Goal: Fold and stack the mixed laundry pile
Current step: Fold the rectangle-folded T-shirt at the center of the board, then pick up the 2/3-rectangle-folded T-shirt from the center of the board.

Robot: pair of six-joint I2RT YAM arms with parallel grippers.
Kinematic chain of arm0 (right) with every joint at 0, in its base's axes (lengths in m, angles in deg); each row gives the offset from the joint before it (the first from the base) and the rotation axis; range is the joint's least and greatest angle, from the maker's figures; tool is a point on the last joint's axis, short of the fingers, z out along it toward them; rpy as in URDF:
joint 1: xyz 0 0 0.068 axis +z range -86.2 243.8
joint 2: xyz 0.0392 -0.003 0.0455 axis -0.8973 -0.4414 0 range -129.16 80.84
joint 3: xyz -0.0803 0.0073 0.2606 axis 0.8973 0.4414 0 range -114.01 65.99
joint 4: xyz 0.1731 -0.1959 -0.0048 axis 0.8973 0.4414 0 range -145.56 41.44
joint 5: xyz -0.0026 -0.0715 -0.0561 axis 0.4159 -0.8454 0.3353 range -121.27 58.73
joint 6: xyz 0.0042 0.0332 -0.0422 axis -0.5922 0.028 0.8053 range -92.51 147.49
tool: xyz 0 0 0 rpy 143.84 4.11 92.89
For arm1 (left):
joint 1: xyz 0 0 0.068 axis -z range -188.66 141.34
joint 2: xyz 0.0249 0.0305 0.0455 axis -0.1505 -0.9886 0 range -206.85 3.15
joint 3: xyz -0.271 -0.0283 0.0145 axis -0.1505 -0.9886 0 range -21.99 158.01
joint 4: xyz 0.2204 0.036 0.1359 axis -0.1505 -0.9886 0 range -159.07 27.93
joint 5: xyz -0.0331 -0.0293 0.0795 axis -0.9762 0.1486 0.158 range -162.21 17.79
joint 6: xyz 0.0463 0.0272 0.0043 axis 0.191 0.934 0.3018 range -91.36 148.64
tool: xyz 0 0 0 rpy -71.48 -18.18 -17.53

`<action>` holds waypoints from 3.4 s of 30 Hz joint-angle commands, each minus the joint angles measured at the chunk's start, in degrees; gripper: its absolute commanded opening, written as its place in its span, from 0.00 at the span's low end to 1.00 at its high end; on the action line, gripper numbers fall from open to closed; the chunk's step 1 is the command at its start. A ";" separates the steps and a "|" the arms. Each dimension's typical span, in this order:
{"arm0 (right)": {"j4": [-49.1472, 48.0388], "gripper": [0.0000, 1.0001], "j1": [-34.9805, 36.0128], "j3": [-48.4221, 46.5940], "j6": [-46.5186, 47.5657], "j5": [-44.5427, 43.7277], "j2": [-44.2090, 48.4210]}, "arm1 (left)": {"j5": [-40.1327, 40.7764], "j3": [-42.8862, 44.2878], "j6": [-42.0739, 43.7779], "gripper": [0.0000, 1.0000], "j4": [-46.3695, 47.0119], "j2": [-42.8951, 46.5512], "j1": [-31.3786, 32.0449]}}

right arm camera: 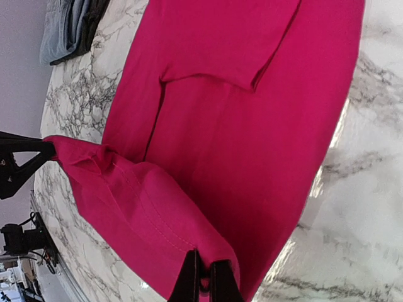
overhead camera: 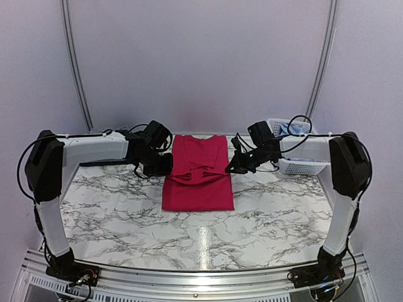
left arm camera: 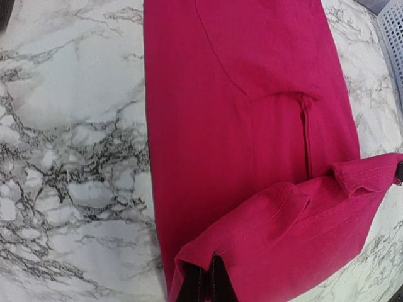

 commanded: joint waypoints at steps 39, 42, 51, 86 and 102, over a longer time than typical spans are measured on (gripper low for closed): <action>3.97 0.45 -8.83 -17.76 3.84 9.37 -10.13 | -10.10 9.09 9.39 0.54 5.08 -6.60 -11.70; 1.10 0.41 -6.30 -12.48 3.06 11.17 -8.75 | -15.41 5.74 11.69 0.52 7.24 -5.86 -10.74; -1.71 0.24 -1.95 -16.42 1.35 13.79 -17.57 | -21.68 9.94 11.45 0.22 9.69 -13.27 -9.01; -23.93 0.39 4.92 9.35 -15.52 23.36 -3.75 | -36.73 -15.13 -8.29 0.57 38.02 -0.77 -1.89; -21.33 0.34 -0.63 26.84 -8.43 19.59 0.26 | -33.14 -37.36 -13.66 0.56 47.57 4.47 -5.38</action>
